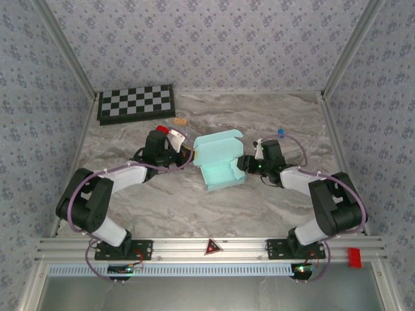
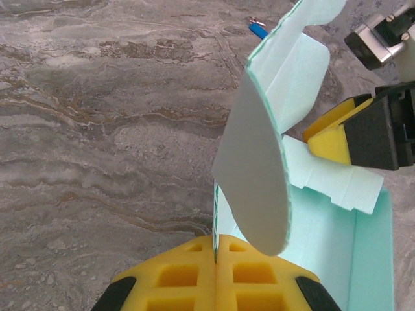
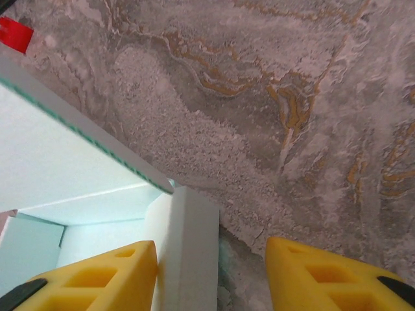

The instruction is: Fold the paper box

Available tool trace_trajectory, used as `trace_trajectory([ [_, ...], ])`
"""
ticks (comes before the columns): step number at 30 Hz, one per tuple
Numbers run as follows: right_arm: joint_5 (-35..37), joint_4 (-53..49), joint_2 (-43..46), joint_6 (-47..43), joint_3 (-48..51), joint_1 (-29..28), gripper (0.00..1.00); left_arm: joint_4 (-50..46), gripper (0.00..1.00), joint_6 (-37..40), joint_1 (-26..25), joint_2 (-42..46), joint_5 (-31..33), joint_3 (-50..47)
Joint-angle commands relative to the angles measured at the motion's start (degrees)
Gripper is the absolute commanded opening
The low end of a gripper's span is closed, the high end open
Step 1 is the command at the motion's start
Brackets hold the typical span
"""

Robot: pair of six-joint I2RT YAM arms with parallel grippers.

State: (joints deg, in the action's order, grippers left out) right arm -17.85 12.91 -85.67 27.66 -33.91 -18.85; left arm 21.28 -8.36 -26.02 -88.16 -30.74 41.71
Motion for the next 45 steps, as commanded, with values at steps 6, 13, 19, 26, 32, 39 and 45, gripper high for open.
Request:
trace_trajectory([
  [6, 0.3, -2.8, -2.7, -1.9, -2.7, -1.6, 0.45, 2.2, 0.0, -0.6, -0.2, 1.6, 0.7, 0.6],
  [13, 4.2, -5.8, -4.3, -3.4, -4.4, -3.5, 0.42, 1.9, 0.0, -0.8, -0.2, 1.0, 0.5, 1.5],
  [19, 8.8, -6.6, -4.6, -3.5, -4.6, -4.6, 0.38, 1.7, 0.0, -0.5, -0.2, 0.4, -0.4, 2.1],
  [26, 13.0, -8.1, -5.8, -3.9, -5.6, -5.7, 0.38, 1.5, 0.0, -0.5, -0.3, -0.5, -1.8, 3.1],
  [32, 16.5, -10.9, -6.5, -4.4, -6.9, -6.6, 0.36, 1.0, 0.0, 0.1, -0.2, -0.8, -2.1, 3.6],
  [39, 18.6, -13.5, -7.6, -4.4, -8.4, -6.8, 0.28, 0.4, 0.0, 0.6, -0.3, -1.1, -3.0, 4.2],
  [45, 19.2, -14.4, -8.8, -4.0, -9.2, -6.9, 0.29, 0.2, 0.0, 1.0, -0.3, -1.7, -3.6, 4.8],
])
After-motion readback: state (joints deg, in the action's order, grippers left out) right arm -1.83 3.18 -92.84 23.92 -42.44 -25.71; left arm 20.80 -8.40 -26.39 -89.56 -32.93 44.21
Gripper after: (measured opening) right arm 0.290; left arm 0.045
